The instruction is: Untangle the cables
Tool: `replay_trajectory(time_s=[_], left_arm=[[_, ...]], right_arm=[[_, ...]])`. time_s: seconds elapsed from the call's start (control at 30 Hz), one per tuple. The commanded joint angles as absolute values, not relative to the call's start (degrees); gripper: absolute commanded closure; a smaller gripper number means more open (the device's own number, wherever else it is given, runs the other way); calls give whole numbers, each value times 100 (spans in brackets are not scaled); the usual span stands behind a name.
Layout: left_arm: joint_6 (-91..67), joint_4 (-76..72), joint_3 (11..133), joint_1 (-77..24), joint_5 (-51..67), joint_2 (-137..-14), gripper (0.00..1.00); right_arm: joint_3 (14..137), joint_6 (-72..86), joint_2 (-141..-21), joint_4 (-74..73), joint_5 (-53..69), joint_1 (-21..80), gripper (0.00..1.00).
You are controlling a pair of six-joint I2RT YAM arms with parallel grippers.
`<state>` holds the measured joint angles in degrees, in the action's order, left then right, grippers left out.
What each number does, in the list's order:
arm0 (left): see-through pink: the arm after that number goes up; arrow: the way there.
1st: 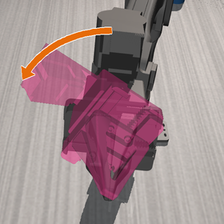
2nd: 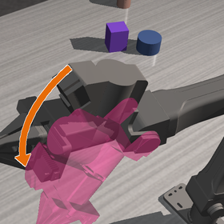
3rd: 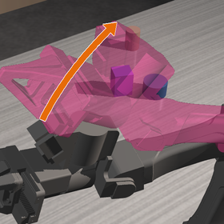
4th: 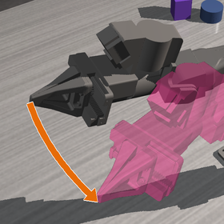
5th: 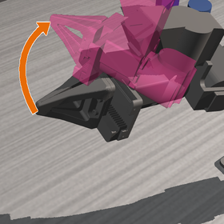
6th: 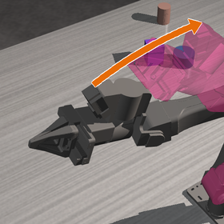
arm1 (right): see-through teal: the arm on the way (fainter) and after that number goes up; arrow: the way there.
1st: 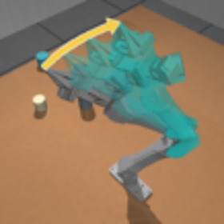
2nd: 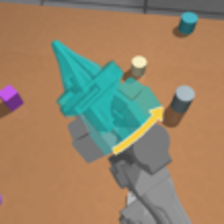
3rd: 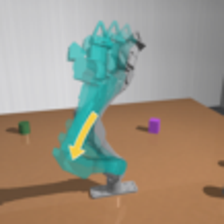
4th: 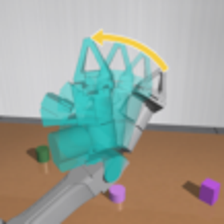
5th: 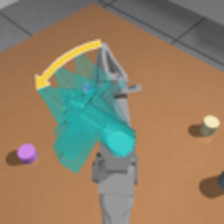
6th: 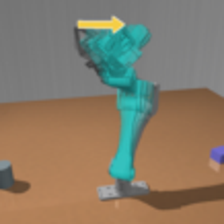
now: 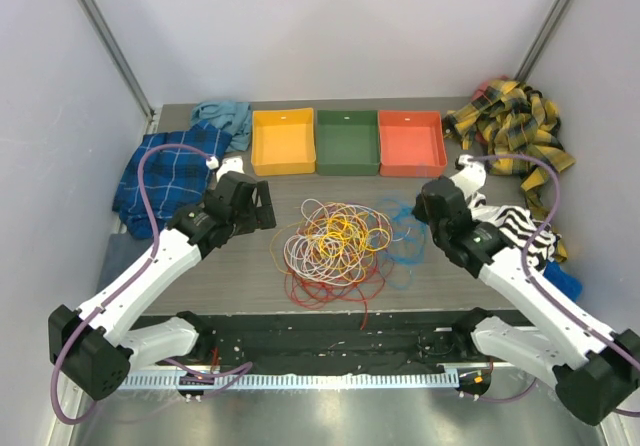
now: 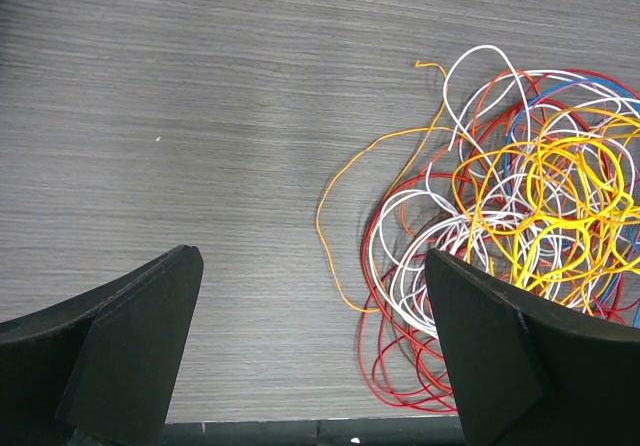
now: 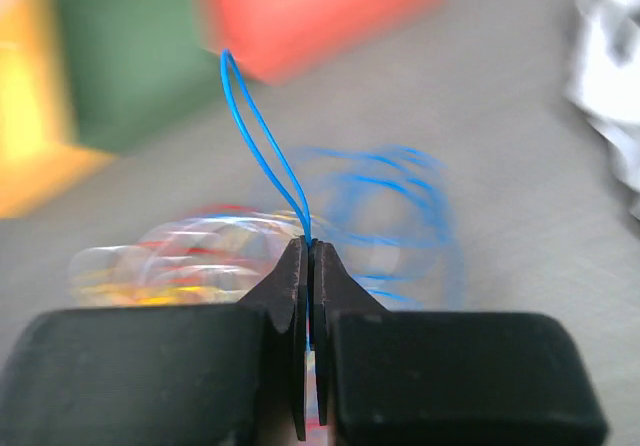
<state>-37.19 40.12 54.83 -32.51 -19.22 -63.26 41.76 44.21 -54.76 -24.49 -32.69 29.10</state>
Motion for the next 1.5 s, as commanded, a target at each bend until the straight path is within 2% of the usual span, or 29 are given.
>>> replay_trajectory(time_s=[0.0,0.37,0.6,0.8,0.87,0.9,1.0,1.07,1.17,1.47], left_arm=[[-3806,3903,5520,-3243,-1828,-6135,0],[-3876,3955,5493,-3234,-1854,-5757,0],[-3920,3981,5379,-3234,-1810,-5573,0],[-3832,4096,5475,-3234,-1881,-5485,0],[-3771,4000,5484,-3234,-1723,-5432,0],[-3744,3816,5493,-3234,-1601,-5345,0],[-3718,3107,5485,-3226,-838,-5134,0],[-3840,2604,5284,-3234,-93,-4984,0],[-4225,1593,4958,-3234,411,-4799,0],[-5088,26,4606,-3331,1512,-5308,0]], right_arm=[[5647,4026,-5369,-2722,-3542,3524,99],[7426,3358,-5844,-2971,-3515,3797,99],[7435,3480,-6415,-2769,-3867,3779,99],[7638,3420,-6829,-2506,-3228,3770,99],[7437,3192,-6847,-2008,-2351,3762,99],[7331,2990,-6847,-1847,-1242,3770,99],[6524,2997,-6505,-1153,152,3797,99],[5867,3163,-5979,-732,351,3814,99],[5372,3278,-5433,-676,361,3823,99],[4992,3261,-5194,-853,483,3832,99]])
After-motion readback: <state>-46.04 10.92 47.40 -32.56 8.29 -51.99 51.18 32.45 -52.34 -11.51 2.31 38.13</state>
